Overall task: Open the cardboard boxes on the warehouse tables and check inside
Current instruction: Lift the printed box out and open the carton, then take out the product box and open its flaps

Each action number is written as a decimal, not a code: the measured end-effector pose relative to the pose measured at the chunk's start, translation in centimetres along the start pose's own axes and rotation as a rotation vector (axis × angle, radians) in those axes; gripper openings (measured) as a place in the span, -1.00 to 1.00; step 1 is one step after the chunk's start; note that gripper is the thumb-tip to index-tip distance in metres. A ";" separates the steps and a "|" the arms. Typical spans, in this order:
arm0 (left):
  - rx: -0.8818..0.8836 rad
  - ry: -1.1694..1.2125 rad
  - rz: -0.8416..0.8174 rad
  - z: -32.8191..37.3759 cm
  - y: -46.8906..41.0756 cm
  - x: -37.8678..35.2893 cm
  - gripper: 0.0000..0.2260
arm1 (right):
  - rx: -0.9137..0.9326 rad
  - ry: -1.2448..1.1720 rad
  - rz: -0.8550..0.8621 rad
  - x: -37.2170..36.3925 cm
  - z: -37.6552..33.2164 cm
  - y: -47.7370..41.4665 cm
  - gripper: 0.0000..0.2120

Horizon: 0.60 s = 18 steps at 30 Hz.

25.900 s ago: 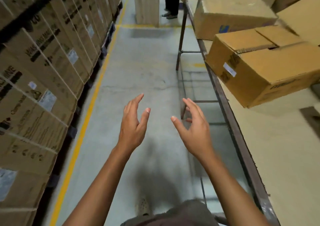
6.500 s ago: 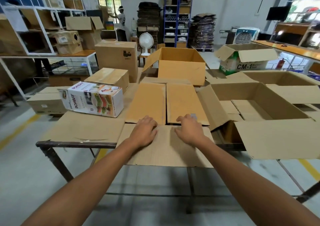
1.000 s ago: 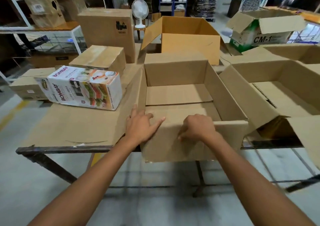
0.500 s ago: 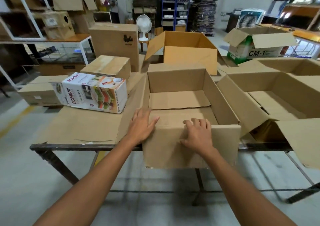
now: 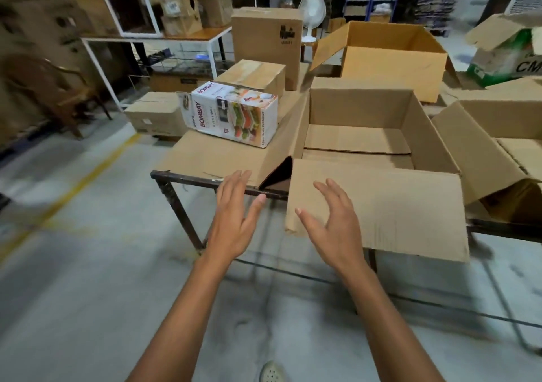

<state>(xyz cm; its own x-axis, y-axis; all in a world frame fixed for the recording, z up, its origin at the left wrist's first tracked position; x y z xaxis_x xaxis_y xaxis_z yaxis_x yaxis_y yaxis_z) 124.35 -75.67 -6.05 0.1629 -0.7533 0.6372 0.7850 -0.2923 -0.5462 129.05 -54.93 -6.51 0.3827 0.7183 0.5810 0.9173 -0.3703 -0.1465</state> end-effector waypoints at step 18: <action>0.203 0.034 0.162 -16.2 5.4 14.2 -0.43 | 0.047 -0.217 -0.147 -18.9 -12.1 0.6 -0.43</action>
<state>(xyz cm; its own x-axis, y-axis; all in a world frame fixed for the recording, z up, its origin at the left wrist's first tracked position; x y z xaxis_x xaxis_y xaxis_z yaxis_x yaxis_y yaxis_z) 121.21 -97.53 -8.80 0.2786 -0.8012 0.5296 0.8548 -0.0445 -0.5170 121.08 -75.84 -7.92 0.2555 0.8738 0.4138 0.9668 -0.2290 -0.1133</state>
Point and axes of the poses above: each hand's wrist, its own y-axis away from the middle knuckle, its own x-axis out of the back of the hand, z = x × y, the point moved 9 cm from there along -y, towards the middle knuckle, and after that the axes turned 13 degrees about -x, right-handed, at the moved point
